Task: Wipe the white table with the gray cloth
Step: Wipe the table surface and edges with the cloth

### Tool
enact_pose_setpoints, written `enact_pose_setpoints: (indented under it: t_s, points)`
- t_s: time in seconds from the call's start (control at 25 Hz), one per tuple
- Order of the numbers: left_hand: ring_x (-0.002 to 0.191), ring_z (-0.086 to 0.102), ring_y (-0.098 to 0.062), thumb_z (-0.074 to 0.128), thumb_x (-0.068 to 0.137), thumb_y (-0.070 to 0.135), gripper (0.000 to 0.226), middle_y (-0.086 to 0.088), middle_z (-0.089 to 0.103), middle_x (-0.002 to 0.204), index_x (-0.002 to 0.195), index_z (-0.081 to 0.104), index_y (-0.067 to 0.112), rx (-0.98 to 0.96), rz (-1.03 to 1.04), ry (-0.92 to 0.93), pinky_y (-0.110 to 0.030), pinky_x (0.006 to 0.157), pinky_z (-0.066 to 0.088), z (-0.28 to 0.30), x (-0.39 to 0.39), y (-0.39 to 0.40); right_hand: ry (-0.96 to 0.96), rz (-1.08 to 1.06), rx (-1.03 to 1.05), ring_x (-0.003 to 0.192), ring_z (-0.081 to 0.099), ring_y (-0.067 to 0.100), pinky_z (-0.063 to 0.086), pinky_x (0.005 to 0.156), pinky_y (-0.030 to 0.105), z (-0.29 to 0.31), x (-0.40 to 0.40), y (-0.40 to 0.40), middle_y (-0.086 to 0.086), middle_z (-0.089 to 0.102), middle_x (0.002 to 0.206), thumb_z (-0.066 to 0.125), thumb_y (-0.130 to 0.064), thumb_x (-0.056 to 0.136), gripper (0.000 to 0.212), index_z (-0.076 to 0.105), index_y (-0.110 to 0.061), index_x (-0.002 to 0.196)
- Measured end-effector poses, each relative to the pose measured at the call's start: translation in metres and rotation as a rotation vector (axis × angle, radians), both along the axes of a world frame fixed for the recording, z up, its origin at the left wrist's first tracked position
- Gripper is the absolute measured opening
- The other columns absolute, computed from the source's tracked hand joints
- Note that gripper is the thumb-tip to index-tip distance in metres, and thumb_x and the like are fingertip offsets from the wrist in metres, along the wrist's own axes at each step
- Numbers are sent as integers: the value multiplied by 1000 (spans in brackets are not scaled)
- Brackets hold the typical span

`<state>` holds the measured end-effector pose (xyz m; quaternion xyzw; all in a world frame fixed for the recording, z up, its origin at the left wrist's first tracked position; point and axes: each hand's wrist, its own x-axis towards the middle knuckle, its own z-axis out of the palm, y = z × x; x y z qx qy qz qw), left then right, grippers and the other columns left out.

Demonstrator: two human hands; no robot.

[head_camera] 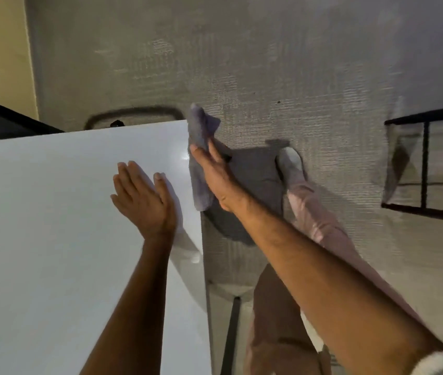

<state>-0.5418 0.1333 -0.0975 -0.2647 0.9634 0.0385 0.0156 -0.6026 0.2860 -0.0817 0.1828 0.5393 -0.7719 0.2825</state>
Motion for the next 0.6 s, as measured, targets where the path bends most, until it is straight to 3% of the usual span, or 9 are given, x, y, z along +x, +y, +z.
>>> enact_pose_setpoints:
  t_s: [0.12, 0.32, 0.4, 0.48, 0.6]
  points:
    - [158, 30, -35, 24, 110, 51, 66, -12, 31, 171, 162, 33, 11, -53, -11, 4, -56, 125, 25, 0, 3, 0, 157, -7, 163, 163, 5, 2, 11, 132, 22, 8, 66, -14, -5, 6, 177, 48, -14, 112, 67, 12, -13, 169]
    - [158, 30, -33, 19, 108, 54, 69, -10, 31, 171, 162, 34, 13, -75, -9, -7, -52, 127, 21, 5, -2, 4, 170, 139, 329, 167, -2, 11, 19, 135, 43, 3, 192, -25, -8, -8, 179, 40, -36, 115, 68, -2, -32, 169]
    - [158, 30, -34, 19, 107, 53, 70, -12, 32, 171, 161, 35, 12, -68, -4, -7, -54, 127, 22, 8, -3, 7, 236, 161, 451, 167, 1, 14, 24, 134, 43, -1, 203, -29, -2, -4, 180, 37, -45, 113, 71, 0, -24, 170]
    - [158, 29, -34, 22, 107, 50, 68, -12, 31, 171, 161, 34, 11, -58, -9, -4, -55, 127, 22, 11, -2, 9, 280, 154, 536, 167, 6, 22, 36, 128, 47, -1, 192, -34, 8, 1, 180, 39, -42, 112, 70, 5, -17, 168]
    - [159, 28, -35, 29, 109, 44, 64, -13, 30, 171, 162, 33, 9, -49, -13, -17, -55, 127, 22, 12, -2, 8, 322, 85, 596, 165, 11, 22, 58, 110, 46, 3, 139, -40, 9, 0, 180, 39, -40, 113, 68, 2, -30, 168]
